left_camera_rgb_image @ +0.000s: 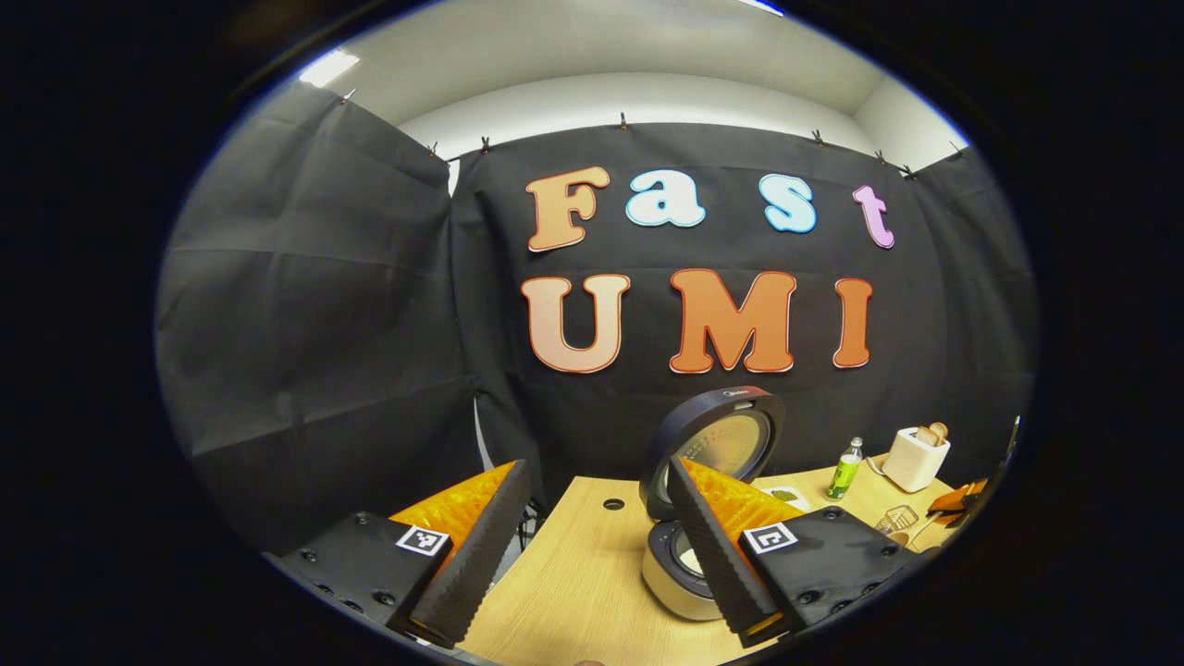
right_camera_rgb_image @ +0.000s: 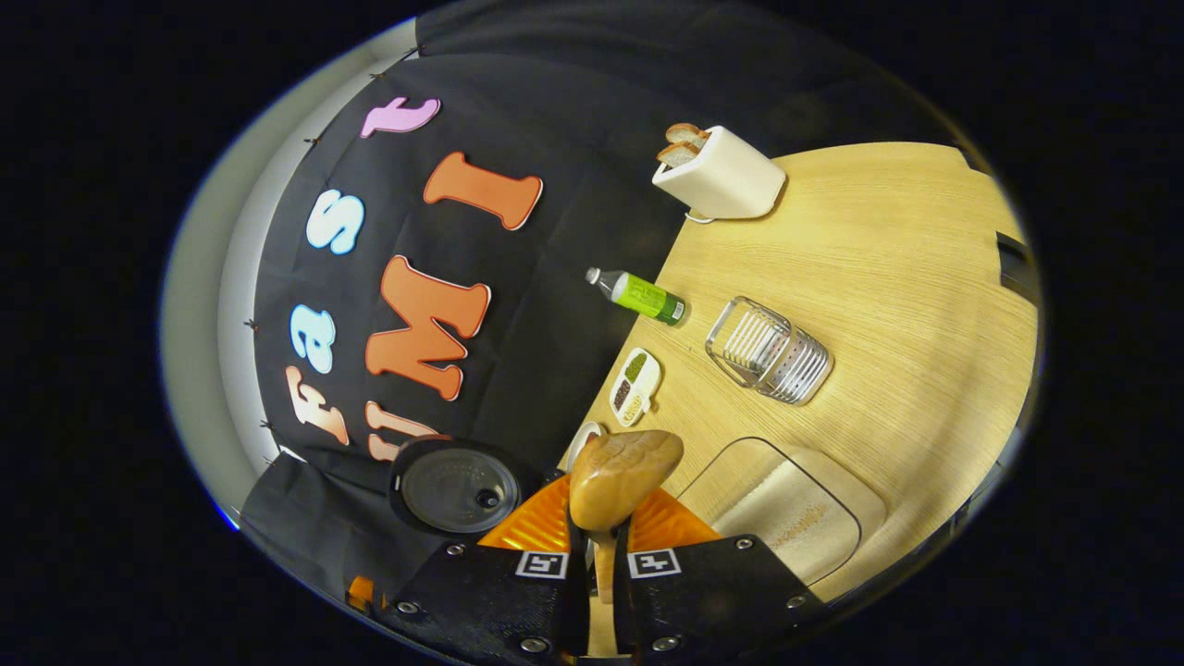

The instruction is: Close the left gripper, press the button to open the rice cooker; take a wooden spoon from the chopstick holder with the right hand, scoop a spoonful of rice and pour it into the rice cooker, then put the wooden spoon back into the chopstick holder.

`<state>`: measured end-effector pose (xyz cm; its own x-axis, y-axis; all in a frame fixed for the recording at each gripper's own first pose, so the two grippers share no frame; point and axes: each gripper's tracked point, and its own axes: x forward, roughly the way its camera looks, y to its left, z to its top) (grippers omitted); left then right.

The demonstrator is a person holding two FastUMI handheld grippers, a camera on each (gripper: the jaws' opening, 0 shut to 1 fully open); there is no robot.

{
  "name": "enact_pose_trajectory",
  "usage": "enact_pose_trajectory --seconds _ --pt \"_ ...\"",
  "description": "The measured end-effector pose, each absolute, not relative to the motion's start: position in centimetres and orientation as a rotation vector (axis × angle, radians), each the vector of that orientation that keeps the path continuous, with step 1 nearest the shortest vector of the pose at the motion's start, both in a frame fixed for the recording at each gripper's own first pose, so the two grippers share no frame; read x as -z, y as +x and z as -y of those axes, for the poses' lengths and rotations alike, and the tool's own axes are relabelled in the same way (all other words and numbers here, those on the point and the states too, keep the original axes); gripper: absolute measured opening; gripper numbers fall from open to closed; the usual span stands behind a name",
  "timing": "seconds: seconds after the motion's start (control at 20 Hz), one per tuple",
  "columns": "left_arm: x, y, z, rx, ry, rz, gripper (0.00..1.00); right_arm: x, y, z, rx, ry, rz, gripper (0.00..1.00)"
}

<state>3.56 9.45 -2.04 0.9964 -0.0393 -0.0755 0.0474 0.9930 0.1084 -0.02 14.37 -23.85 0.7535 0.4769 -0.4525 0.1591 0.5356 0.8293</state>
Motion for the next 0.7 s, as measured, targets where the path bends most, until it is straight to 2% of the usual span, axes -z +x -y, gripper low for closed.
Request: enact_pose_trajectory --seconds 0.7 --pt "2.9 4.7 -9.3 0.052 0.058 -0.083 0.96 15.0 5.5 -20.3 -0.307 1.090 -0.637 0.10"
